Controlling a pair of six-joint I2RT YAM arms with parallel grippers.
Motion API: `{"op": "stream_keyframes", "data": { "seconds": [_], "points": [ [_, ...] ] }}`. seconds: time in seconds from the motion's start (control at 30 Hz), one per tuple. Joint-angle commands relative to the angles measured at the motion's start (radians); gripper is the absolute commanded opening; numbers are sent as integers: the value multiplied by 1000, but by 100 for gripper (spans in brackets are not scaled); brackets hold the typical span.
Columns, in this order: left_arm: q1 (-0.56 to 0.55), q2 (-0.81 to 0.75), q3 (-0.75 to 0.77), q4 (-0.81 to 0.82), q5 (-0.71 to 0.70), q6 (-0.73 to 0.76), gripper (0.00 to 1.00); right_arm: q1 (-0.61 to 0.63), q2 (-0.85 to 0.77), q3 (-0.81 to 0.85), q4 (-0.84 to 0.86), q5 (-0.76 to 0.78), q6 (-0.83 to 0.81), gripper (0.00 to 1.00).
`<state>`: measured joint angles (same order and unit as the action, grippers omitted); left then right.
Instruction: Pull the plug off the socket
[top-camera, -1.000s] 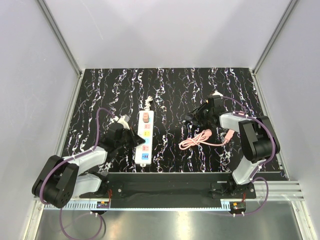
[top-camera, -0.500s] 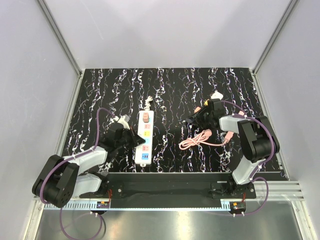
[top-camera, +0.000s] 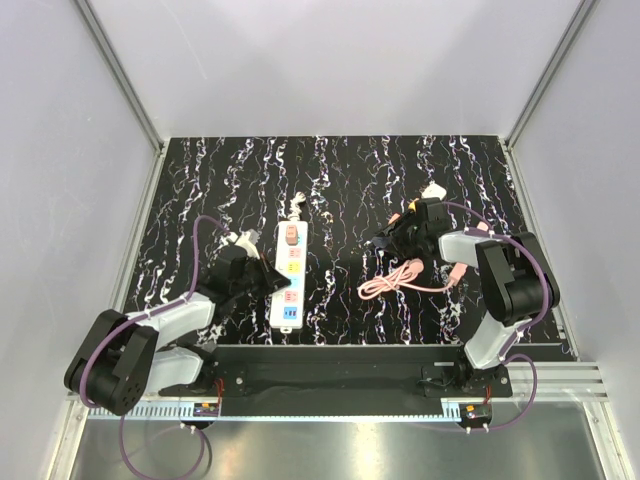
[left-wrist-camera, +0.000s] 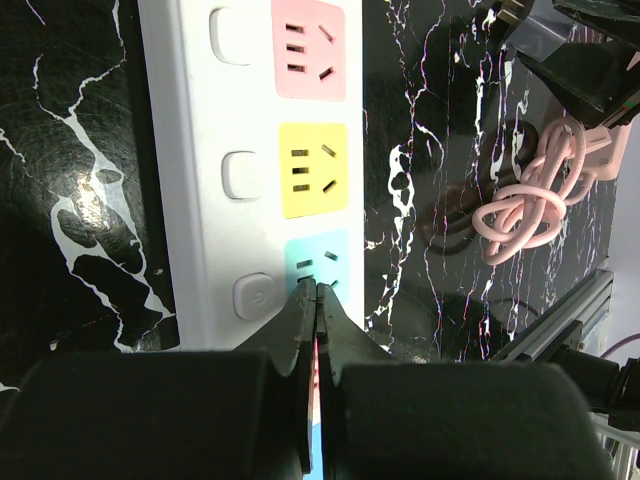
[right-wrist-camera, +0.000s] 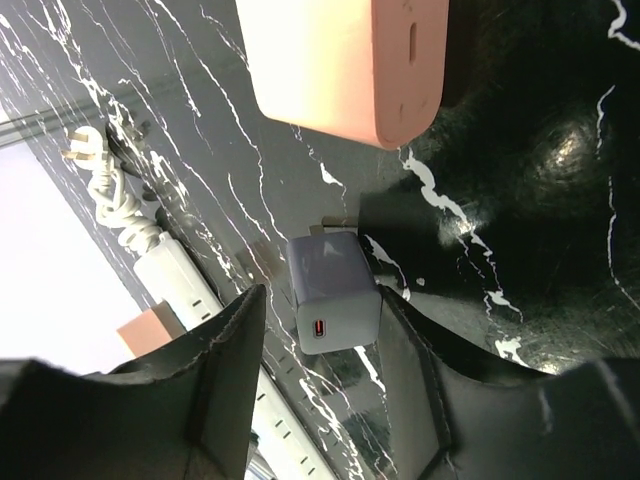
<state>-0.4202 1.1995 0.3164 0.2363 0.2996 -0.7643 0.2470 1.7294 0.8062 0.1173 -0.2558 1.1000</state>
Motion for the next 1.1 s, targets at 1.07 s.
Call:
{"op": "stream_keyframes", "data": {
  "seconds": [1.07],
  "points": [
    [-3, 11, -50, -144, -17, 19, 0, 465, 152, 873, -849, 323, -356, 68]
  ]
}}
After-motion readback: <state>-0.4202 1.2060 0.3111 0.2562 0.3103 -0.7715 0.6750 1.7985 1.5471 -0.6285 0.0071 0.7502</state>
